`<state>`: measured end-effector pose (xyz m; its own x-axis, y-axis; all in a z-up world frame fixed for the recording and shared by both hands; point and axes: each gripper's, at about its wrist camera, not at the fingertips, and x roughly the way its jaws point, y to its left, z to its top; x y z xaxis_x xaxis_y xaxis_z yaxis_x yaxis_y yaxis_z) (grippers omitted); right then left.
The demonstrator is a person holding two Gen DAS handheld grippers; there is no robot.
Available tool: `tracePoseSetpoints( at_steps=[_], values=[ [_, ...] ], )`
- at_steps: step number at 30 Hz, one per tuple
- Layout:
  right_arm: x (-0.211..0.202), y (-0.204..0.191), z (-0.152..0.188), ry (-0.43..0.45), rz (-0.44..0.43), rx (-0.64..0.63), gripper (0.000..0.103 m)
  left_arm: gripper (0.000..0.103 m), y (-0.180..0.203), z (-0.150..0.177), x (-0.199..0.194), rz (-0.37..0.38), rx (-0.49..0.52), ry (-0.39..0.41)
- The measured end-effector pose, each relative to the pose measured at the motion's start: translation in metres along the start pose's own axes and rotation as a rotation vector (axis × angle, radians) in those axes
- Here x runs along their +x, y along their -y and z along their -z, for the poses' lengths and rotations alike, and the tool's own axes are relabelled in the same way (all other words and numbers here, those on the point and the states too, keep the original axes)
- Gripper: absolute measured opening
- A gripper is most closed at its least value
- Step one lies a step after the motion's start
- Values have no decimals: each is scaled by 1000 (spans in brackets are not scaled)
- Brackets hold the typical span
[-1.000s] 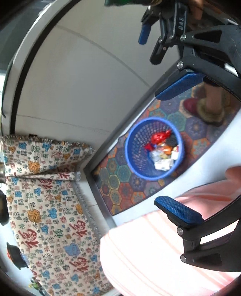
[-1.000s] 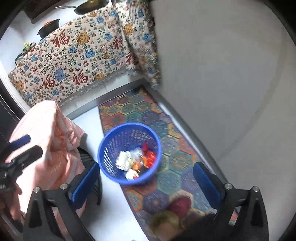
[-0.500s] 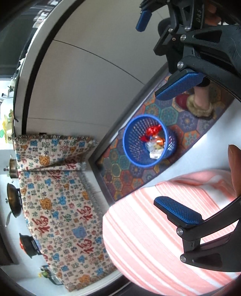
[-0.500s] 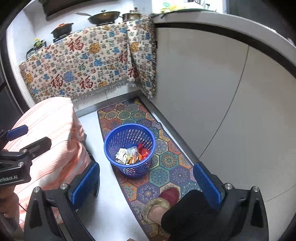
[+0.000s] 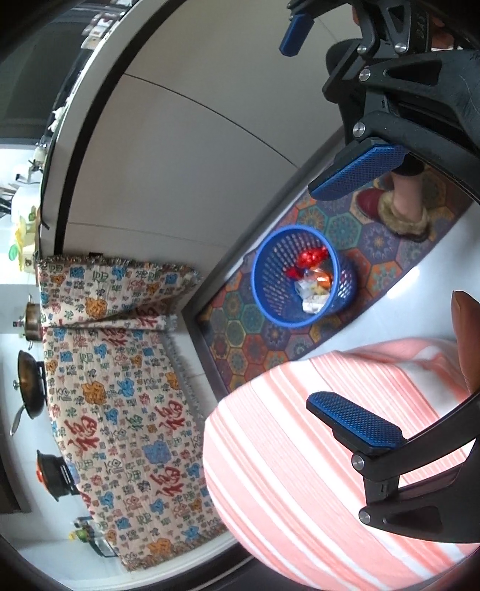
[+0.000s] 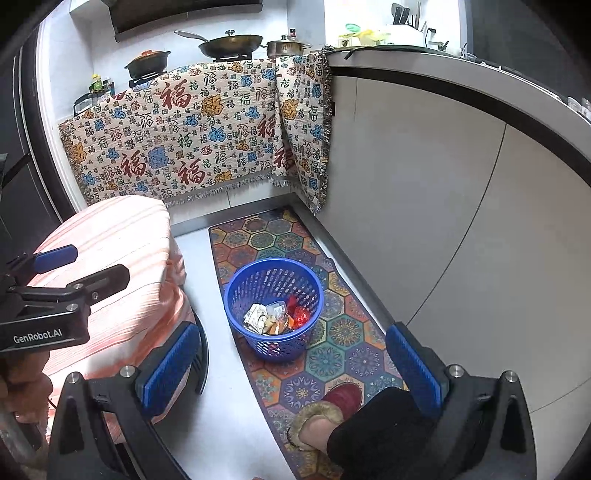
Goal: Collect trash
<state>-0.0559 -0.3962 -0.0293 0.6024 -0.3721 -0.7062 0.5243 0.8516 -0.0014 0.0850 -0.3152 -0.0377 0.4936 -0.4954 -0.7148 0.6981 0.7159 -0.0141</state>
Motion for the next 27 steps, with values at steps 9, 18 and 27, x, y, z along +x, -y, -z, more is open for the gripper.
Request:
tracePoseSetpoints(
  at_steps=[9,18,27],
  values=[
    [1,-6,2,-7,-12,-10,103,103,-5,1,-1,-13,-19,-2],
    [3,-12,2,-8,-26,-20,103,103,-9,2,0,-21,-27,-2],
    [10,-13,0,-14,-40,-27,103,103,-10,3,1,-24,-26,-5]
  ],
)
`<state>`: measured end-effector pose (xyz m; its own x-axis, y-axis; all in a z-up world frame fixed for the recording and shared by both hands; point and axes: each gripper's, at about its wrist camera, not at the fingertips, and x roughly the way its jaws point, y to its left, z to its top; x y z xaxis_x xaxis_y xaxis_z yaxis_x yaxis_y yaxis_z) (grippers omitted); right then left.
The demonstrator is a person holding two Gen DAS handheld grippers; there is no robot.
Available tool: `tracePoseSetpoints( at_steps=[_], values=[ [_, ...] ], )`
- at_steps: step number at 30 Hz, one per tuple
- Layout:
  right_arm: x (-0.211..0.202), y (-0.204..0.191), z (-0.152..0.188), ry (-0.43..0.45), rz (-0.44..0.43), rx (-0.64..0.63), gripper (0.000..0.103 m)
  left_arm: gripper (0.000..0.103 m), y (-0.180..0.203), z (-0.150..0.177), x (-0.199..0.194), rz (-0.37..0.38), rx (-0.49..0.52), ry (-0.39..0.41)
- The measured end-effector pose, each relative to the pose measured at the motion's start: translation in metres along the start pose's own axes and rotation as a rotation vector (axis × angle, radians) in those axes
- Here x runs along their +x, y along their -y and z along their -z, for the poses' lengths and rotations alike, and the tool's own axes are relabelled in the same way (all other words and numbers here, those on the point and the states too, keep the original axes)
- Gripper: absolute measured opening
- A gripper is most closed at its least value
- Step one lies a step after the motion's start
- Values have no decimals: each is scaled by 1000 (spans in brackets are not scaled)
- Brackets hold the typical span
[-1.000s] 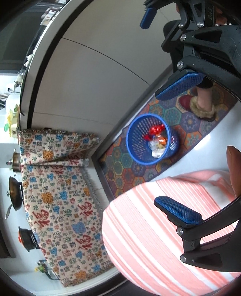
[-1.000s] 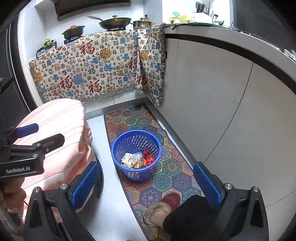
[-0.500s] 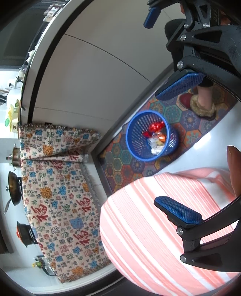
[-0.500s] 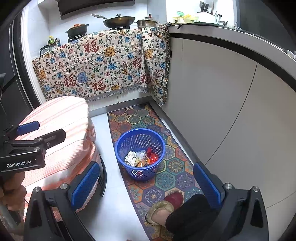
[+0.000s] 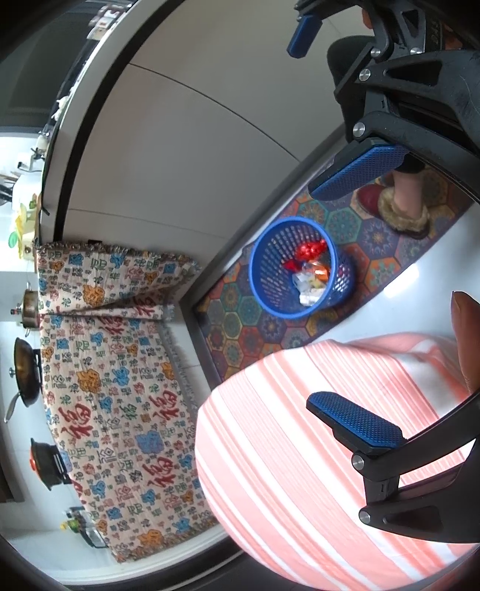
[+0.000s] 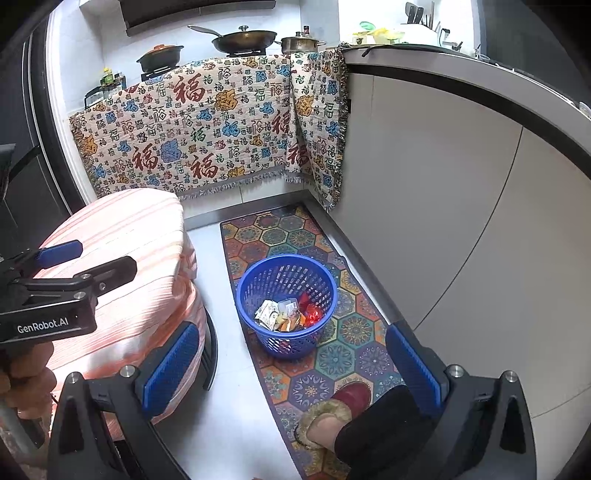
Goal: Collect trash
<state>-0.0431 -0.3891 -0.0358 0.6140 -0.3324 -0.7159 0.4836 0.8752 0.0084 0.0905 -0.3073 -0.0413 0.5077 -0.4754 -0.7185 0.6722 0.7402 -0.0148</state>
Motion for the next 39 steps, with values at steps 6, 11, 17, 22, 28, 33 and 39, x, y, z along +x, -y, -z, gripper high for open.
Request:
tracePoseSetpoints(
  at_steps=[6,11,17,22,28,33,39],
  values=[
    [0,-1,0,2,0,-3,103,103,1,1,0,1,5,1],
    [0,0,0,-3,0,-3,103,103,1,1,1,2,5,-2],
    [1,0,0,-3,-1,-3,103,103,1,1,2,3,3,-5],
    [0,0,0,-4,-1,-1,103,103,1,1,2,5,4,-6],
    [2,0,0,-4,3,-4,103,103,0,2,5,8,0,-10],
    [4,-1,0,-8,1,-3,103,103,0,1,6,7,1,-11],
    [6,0,1,-12,1,-1,103,103,1,1,6,9,5,-12]
  ],
)
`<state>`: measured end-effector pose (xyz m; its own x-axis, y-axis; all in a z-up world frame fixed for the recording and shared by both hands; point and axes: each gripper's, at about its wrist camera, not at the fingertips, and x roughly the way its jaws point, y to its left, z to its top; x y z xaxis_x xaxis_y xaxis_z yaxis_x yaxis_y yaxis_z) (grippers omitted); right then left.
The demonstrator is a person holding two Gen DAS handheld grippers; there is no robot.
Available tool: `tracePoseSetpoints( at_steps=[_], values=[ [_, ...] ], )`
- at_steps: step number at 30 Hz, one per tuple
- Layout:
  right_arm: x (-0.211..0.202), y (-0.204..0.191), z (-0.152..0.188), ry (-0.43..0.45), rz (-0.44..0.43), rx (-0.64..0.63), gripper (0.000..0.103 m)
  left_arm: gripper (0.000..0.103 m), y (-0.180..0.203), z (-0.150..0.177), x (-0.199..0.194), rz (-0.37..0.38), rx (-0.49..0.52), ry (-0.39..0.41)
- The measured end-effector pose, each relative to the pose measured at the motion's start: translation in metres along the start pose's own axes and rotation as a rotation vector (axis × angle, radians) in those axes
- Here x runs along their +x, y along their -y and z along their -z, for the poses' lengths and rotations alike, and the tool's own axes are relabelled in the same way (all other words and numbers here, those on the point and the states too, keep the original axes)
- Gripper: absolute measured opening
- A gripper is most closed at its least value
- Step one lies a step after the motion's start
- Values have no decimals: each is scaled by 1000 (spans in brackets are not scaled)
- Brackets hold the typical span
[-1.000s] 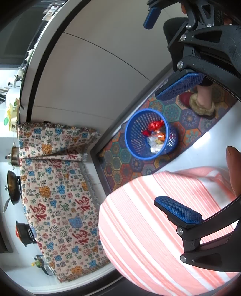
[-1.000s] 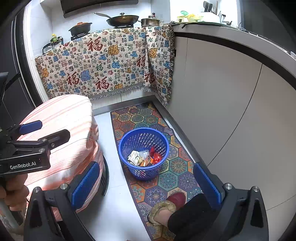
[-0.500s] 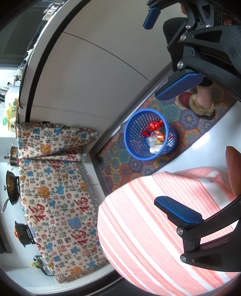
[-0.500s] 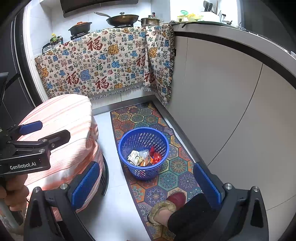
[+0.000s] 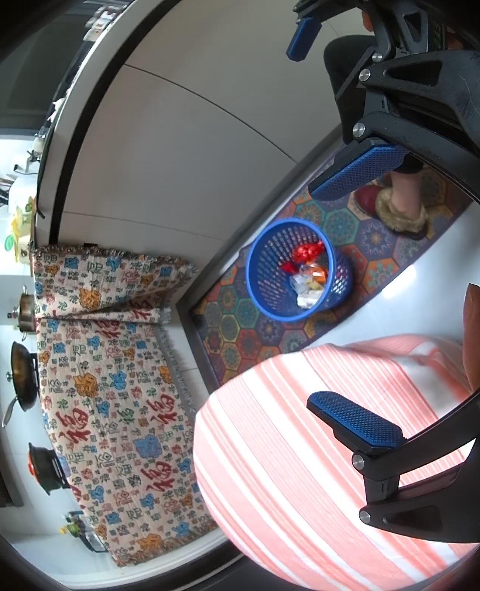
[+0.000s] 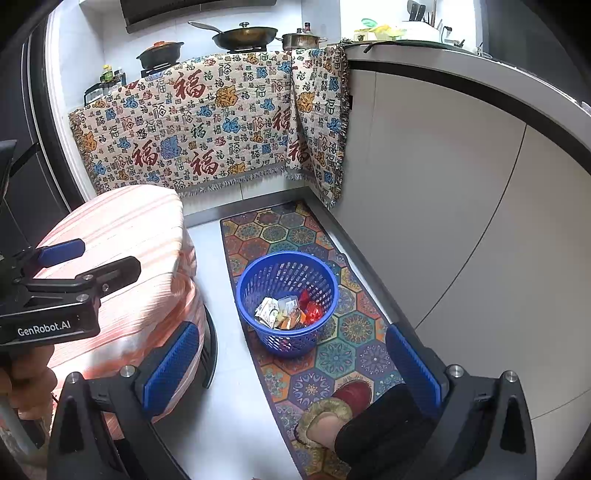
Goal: Collect trash
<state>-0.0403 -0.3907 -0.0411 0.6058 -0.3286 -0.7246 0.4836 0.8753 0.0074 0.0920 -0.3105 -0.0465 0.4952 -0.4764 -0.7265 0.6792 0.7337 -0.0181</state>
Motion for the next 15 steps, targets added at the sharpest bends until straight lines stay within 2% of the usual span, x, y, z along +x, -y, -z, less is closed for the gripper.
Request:
tracePoseSetpoints(
  at_steps=[15],
  values=[
    [-1,2,2,-2,7,11,103,102,7,2,-5,4,20,29]
  ],
)
